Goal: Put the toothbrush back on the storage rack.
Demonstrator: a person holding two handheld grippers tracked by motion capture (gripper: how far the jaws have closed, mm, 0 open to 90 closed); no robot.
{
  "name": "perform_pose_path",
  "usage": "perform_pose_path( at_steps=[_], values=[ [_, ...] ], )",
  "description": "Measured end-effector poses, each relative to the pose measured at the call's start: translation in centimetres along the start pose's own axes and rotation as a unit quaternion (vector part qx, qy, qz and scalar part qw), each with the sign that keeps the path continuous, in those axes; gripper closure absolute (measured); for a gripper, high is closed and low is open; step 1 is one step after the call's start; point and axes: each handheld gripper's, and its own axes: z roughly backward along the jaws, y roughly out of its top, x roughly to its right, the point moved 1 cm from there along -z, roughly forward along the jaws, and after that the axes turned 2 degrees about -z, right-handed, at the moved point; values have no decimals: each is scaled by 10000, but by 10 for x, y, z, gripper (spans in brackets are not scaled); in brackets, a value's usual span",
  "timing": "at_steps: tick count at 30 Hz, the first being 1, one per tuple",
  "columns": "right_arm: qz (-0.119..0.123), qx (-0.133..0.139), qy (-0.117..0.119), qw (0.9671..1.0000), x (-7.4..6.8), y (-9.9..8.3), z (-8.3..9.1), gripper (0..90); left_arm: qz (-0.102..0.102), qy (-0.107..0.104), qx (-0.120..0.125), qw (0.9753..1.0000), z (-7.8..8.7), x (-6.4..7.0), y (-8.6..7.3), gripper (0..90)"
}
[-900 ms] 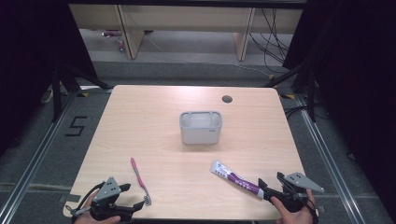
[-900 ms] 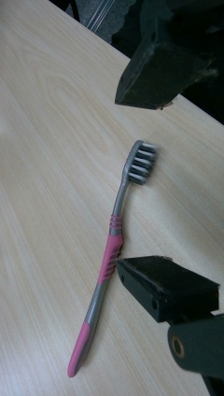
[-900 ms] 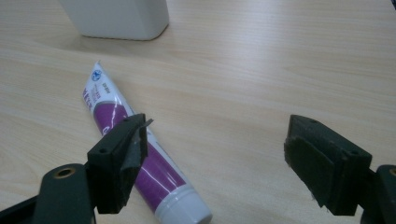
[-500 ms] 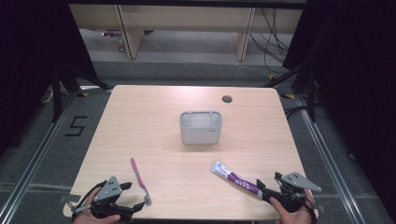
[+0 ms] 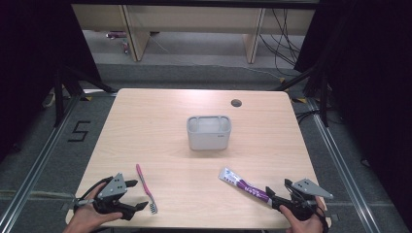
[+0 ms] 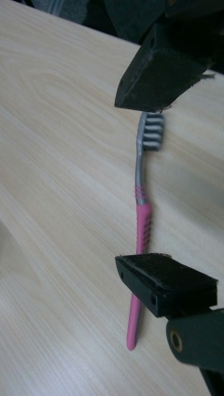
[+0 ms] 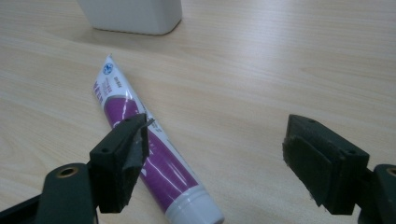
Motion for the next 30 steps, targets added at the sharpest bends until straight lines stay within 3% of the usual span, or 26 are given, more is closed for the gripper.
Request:
perform_pose_path(
  at_steps=[2, 4, 5, 7, 9, 11, 13, 17, 18, 20, 21, 30],
  values=[
    [3, 24, 61, 10000, 0, 0, -1, 233, -30, 44, -95, 9999, -2, -6, 0, 204],
    [-63, 25, -26, 10000, -1, -1, -1, 233, -40, 46, -117, 9999, -2, -12, 0, 206],
    [105, 11, -71, 9999, 1, 0, 0, 233, -122, -8, -167, 9998, -2, -16, 2, 207],
    [85, -7, -53, 10000, 1, 0, -1, 233, -119, 55, -156, 9998, -2, -17, 3, 210],
    [33, -102, 9, 9999, 0, -1, -1, 233, -353, 59, -253, 9990, -2, -21, 5, 236],
    [100, -73, -11, 9999, 0, 0, -2, 233, -458, 47, -339, 9984, -3, -23, 7, 243],
    [120, -13, -15, 9999, 0, -1, -3, 233, -659, -85, -485, 9966, -4, -25, 9, 270],
    [73, -103, 34, 9999, -2, -1, -2, 234, -805, -141, -617, 9947, -8, -25, 11, 272],
    [211, -79, 15, 9997, 0, -1, -2, 234, -844, -166, -617, 9944, -10, -25, 12, 272],
    [221, -38, 8, 9997, 0, -1, -3, 235, -962, -206, -685, 9928, -12, -25, 14, 278],
    [239, 2, -28, 9997, -1, -1, -4, 236, -1106, -191, -765, 9907, -13, -26, 16, 288],
    [174, -87, 38, 9998, -2, -1, -3, 237, -1397, -166, -964, 9853, -20, -31, 19, 296]
  ],
)
